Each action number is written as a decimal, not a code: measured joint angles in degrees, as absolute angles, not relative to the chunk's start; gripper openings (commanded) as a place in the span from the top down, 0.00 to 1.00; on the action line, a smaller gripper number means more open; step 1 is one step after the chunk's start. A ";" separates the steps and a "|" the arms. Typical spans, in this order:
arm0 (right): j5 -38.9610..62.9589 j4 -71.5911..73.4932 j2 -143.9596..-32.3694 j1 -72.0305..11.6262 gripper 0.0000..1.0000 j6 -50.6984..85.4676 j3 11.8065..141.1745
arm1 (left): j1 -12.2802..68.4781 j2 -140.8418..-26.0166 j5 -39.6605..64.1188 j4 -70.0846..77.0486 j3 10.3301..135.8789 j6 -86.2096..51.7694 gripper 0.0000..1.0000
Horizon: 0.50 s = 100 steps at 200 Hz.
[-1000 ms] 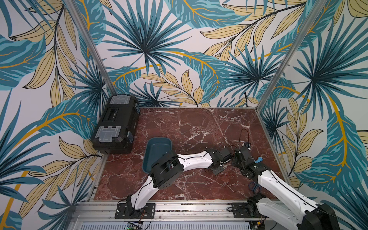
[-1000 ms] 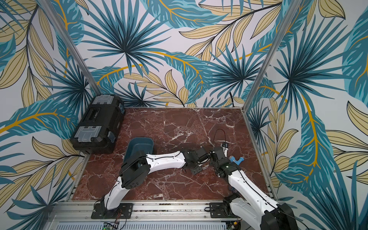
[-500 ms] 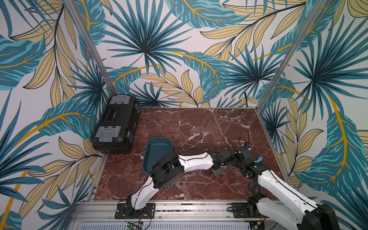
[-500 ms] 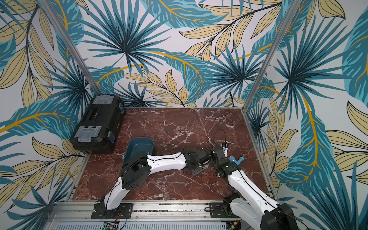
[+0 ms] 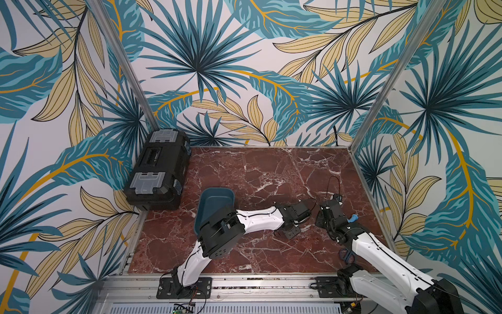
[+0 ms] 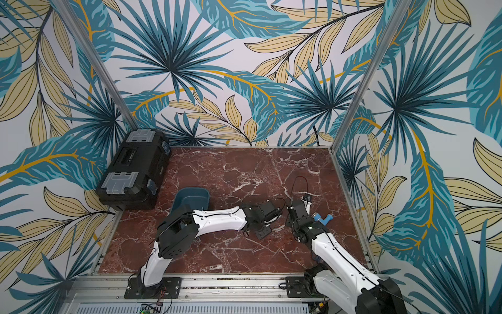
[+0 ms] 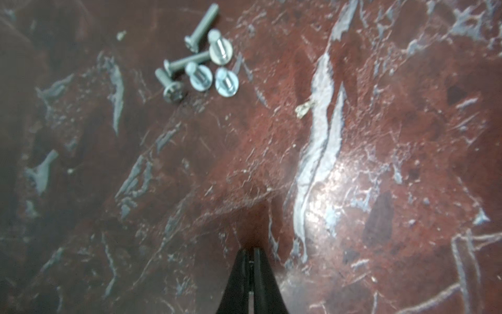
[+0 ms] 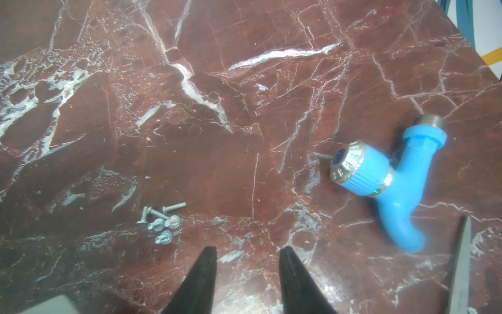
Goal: Put the screws on the desktop into the storage box
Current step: Pick up the screw from the center of the board.
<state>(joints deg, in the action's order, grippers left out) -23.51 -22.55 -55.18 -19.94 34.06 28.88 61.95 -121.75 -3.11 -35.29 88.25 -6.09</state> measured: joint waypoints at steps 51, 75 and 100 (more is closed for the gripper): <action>-23.51 -22.55 -55.07 -19.94 0.57 34.06 28.88 | 58.98 -115.04 0.19 -35.90 82.81 -9.67 1.00; -23.51 -22.55 -55.07 -19.94 0.57 34.06 28.88 | 56.99 -108.29 1.17 -35.97 80.49 -11.05 1.00; -23.49 -22.55 -55.07 -19.97 0.57 34.06 28.88 | 53.71 -100.36 1.50 -36.16 78.06 -12.47 1.00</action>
<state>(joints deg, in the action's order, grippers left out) -23.49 -22.55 -55.07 -19.97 34.06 28.88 53.71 -100.36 1.50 -36.16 78.06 -12.47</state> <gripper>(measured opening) 0.433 0.071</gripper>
